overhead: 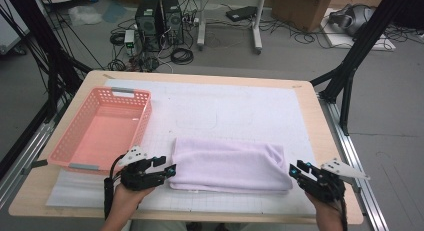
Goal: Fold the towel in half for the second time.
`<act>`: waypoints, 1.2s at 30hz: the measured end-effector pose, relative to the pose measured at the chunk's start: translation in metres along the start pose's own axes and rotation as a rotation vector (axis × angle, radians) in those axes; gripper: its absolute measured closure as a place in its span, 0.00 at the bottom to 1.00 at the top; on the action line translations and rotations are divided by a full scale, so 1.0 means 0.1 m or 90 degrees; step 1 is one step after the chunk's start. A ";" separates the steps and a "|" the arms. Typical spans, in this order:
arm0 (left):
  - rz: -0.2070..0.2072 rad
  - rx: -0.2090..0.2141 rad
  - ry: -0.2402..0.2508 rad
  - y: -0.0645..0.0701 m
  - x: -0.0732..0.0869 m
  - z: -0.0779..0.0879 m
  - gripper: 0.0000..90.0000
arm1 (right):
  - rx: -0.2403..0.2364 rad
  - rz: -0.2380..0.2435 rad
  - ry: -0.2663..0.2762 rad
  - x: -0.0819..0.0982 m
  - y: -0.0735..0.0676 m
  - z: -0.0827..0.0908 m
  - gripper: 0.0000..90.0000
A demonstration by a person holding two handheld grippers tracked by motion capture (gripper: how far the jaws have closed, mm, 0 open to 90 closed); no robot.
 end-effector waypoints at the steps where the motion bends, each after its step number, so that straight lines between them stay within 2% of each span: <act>1: 0.001 -0.001 -0.001 -0.01 -0.01 -0.02 0.50 | -0.009 0.008 -0.013 0.01 -0.06 -0.08 0.68; 3: 0.001 -0.006 -0.005 -0.04 0.00 -0.07 0.50 | -0.019 0.043 -0.034 0.03 -0.15 -0.23 0.68; 4: 0.002 -0.013 -0.016 -0.07 0.01 -0.12 0.50 | -0.014 0.058 -0.051 0.05 -0.18 -0.30 0.70; 7: 0.013 -0.017 -0.045 -0.11 0.06 -0.25 0.52 | -0.005 0.076 -0.083 0.08 -0.21 -0.43 0.94; 8: 0.010 -0.019 -0.057 -0.10 0.08 -0.29 0.57 | -0.005 0.080 -0.084 0.08 -0.22 -0.43 0.94; 9: -0.001 -0.025 -0.066 -0.09 0.10 -0.31 0.66 | -0.005 0.085 -0.086 0.08 -0.22 -0.41 0.95; 11: -0.019 -0.028 -0.066 -0.06 0.12 -0.31 0.92 | -0.011 0.095 -0.084 0.09 -0.24 -0.36 0.95; 12: -0.019 -0.028 -0.066 -0.06 0.12 -0.31 0.95 | -0.013 0.097 -0.082 0.10 -0.24 -0.31 0.95; 15: -0.022 -0.011 -0.055 0.00 0.11 -0.17 0.95 | -0.031 0.094 -0.072 0.12 -0.24 -0.15 0.95; 20: -0.029 0.015 -0.064 0.07 0.19 -0.01 0.94 | -0.063 0.114 -0.087 0.21 -0.31 0.04 0.95; 21: -0.029 0.016 -0.066 0.07 0.21 0.01 0.91 | -0.068 0.121 -0.096 0.25 -0.32 0.06 0.95; 23: -0.026 0.012 -0.058 0.05 0.19 0.04 0.78 | -0.084 0.117 -0.106 0.28 -0.32 0.06 0.89; 25: -0.029 0.008 -0.041 0.02 0.12 0.05 0.68 | -0.091 0.109 -0.090 0.24 -0.30 0.06 0.81; 26: -0.027 0.006 -0.031 0.00 0.08 0.05 0.64 | -0.089 0.091 -0.075 0.19 -0.28 0.06 0.77; 28: -0.020 0.003 -0.019 -0.03 0.01 0.02 0.58 | -0.070 0.060 -0.026 0.03 -0.19 0.04 0.74; 29: -0.020 -0.002 -0.017 -0.06 -0.02 -0.01 0.57 | -0.062 0.051 -0.019 -0.01 -0.17 0.03 0.73; 30: -0.018 -0.007 -0.016 -0.09 -0.03 -0.05 0.55 | -0.037 0.049 -0.010 -0.06 -0.11 -0.02 0.73; 33: -0.009 -0.015 -0.018 -0.16 -0.08 -0.14 0.52 | 0.004 0.059 -0.039 -0.06 0.02 -0.23 0.73; 36: -0.004 -0.023 -0.022 -0.23 -0.11 -0.25 0.52 | 0.014 0.072 -0.084 0.01 0.09 -0.50 0.71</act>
Point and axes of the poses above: each handheld gripper's, and its own axes: z roughly backward along the jaws, x roughly out of its underside, y roughly to its right, the point moved 7 cm from there along -z, roughly forward along the jaws, and after that the axes turned 6 degrees about x, right-handed, at the moved point
